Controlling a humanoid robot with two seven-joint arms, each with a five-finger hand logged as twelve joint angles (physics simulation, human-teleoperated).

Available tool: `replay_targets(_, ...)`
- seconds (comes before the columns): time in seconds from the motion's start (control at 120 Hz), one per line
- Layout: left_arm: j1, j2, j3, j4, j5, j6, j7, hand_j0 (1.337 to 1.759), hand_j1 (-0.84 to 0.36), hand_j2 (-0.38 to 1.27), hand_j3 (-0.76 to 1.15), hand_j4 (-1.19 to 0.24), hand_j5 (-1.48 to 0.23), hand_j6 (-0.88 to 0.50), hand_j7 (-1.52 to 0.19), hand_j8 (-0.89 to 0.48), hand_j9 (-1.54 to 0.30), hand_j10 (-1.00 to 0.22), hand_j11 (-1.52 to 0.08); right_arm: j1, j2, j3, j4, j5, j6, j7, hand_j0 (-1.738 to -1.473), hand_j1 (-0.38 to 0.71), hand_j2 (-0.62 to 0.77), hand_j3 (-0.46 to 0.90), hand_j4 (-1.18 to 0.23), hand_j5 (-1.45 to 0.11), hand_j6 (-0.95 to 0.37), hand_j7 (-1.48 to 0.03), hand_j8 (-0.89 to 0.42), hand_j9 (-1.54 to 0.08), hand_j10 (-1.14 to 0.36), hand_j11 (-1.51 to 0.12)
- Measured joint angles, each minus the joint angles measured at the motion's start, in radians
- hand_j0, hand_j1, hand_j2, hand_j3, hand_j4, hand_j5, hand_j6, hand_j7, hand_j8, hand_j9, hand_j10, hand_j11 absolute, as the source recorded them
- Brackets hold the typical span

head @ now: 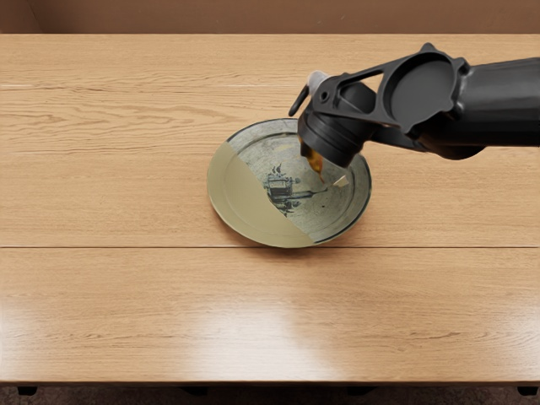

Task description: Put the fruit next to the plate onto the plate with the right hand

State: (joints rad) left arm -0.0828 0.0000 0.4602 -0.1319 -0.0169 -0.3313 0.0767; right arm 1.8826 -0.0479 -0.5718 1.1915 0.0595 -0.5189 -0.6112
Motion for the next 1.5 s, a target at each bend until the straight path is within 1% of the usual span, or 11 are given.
replay_targets(0.167, 0.0, 0.0, 0.0, 0.0, 0.0, 0.0, 0.0, 1.658, 0.35, 0.0, 0.0, 0.0, 0.0, 0.0, 0.0, 0.0, 0.0, 0.0, 0.0, -0.005, 0.008, 0.031, -0.006, 0.004, 0.023, 0.0, -1.658, 0.27, 0.41, 0.0, -0.67, -0.87, -0.67, -0.87, -0.52, -0.87, -0.64, -0.87)
replay_targets(0.575, 0.0, 0.0, 0.0, 0.0, 0.0, 0.0, 0.0, 1.658, 0.35, 0.0, 0.0, 0.0, 0.0, 0.0, 0.0, 0.0, 0.0, 0.0, 0.0, -0.053, 0.043, 0.061, -0.085, -0.001, 0.08, 0.0, -1.658, 0.28, 0.42, 0.0, -0.67, -0.86, -0.67, -0.87, -0.52, -0.87, -0.64, -0.87)
replay_targets(0.783, 0.0, 0.0, 0.0, 0.0, 0.0, 0.0, 0.0, 1.658, 0.35, 0.0, 0.0, 0.0, 0.0, 0.0, 0.0, 0.0, 0.0, 0.0, 0.0, -0.078, 0.047, 0.064, -0.103, -0.01, 0.086, -0.001, -1.658, 0.27, 0.42, 0.0, -0.67, -0.86, -0.66, -0.86, -0.52, -0.86, -0.64, -0.86)
replay_targets(0.8, 0.0, 0.0, 0.0, 0.0, 0.0, 0.0, 0.0, 1.658, 0.35, 0.0, 0.0, 0.0, 0.0, 0.0, 0.0, 0.0, 0.0, 0.0, 0.0, -0.079, 0.047, 0.064, -0.103, -0.01, 0.086, 0.0, -1.658, 0.26, 0.38, 0.0, -0.65, -0.83, -0.64, -0.83, -0.51, -0.83, -0.62, -0.83)
replay_targets(0.858, 0.0, 0.0, 0.0, 0.0, 0.0, 0.0, 0.0, 1.658, 0.35, 0.0, 0.0, 0.0, 0.0, 0.0, 0.0, 0.0, 0.0, 0.0, 0.0, -0.077, 0.048, 0.064, -0.107, -0.006, 0.085, 0.0, -1.658, 0.11, 0.28, 0.0, -0.49, -0.63, -0.49, -0.63, -0.39, -0.63, -0.47, -0.63)
replay_targets(0.925, 0.0, 0.0, 0.0, 0.0, 0.0, 0.0, 0.0, 1.658, 0.35, 0.0, 0.0, 0.0, 0.0, 0.0, 0.0, 0.0, 0.0, 0.0, 0.0, -0.075, 0.048, 0.064, -0.109, -0.002, 0.085, 0.0, -1.658, -0.01, 0.2, 0.0, -0.36, -0.47, -0.36, -0.47, -0.29, -0.47, -0.35, -0.47)
replay_targets(1.0, 0.0, 0.0, 0.0, 0.0, 0.0, 0.0, 0.0, 1.658, 0.35, 0.0, 0.0, 0.0, 0.0, 0.0, 0.0, 0.0, 0.0, 0.0, 0.0, -0.068, 0.048, 0.065, -0.109, 0.002, 0.085, 0.0, -1.658, -0.1, 0.14, 0.0, -0.26, -0.33, -0.26, -0.34, -0.21, -0.33, -0.25, -0.34)
replay_targets(1.083, 0.0, 0.0, 0.0, 0.0, 0.0, 0.0, 0.0, 1.658, 0.35, 0.0, 0.0, 0.0, 0.0, 0.0, 0.0, 0.0, 0.0, 0.0, 0.0, -0.058, 0.048, 0.065, -0.104, 0.004, 0.084, 0.0, -1.658, -0.17, 0.09, 0.0, -0.18, -0.24, -0.18, -0.24, -0.15, -0.24, -0.18, -0.24)
replay_targets(1.2, 0.0, 0.0, 0.0, 0.0, 0.0, 0.0, 0.0, 1.658, 0.35, 0.0, 0.0, 0.0, 0.0, 0.0, 0.0, 0.0, 0.0, 0.0, 0.0, -0.049, 0.042, 0.092, -0.059, 0.016, 0.102, 0.0, -1.658, -0.23, 0.05, 0.0, -0.12, -0.15, -0.12, -0.15, -0.1, -0.15, -0.11, -0.15)
replay_targets(1.308, 0.001, 0.0, 0.0, 0.0, 0.0, 0.0, 0.0, 1.658, 0.35, 0.0, 0.0, 0.0, 0.0, 0.0, 0.0, 0.0, 0.0, 0.0, 0.0, -0.051, -0.021, 0.186, 0.058, 0.015, 0.058, 0.0, -1.658, -0.27, 0.03, 0.0, -0.08, -0.1, -0.08, -0.1, -0.07, -0.1, -0.08, -0.1)
replay_targets(1.5, 0.002, 0.0, 0.0, 0.0, 0.0, 0.0, 0.0, 1.658, 0.35, 0.0, 0.0, 0.0, 0.0, 0.0, 0.0, 0.0, 0.0, 0.0, 0.0, -0.077, -0.179, 0.369, 0.247, 0.016, 0.03, 0.0, -1.658, -0.29, 0.01, 0.0, -0.05, -0.07, -0.05, -0.07, -0.05, -0.07, -0.05, -0.07)
